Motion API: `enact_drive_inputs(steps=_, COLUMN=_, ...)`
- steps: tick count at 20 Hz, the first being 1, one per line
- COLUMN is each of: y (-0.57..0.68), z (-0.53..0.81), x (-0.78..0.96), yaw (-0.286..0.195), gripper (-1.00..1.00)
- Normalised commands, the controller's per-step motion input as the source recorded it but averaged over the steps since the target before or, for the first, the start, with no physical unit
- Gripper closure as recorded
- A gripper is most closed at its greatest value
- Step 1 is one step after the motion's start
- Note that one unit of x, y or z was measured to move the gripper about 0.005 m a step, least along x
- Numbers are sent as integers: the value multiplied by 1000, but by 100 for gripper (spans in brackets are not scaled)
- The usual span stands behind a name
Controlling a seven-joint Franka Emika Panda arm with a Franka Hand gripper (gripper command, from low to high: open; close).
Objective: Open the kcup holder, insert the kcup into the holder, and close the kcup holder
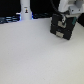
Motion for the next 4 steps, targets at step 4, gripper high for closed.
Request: enact_drive_inputs(steps=4, y=22, z=178, x=138, yaw=-4, gripper=-100)
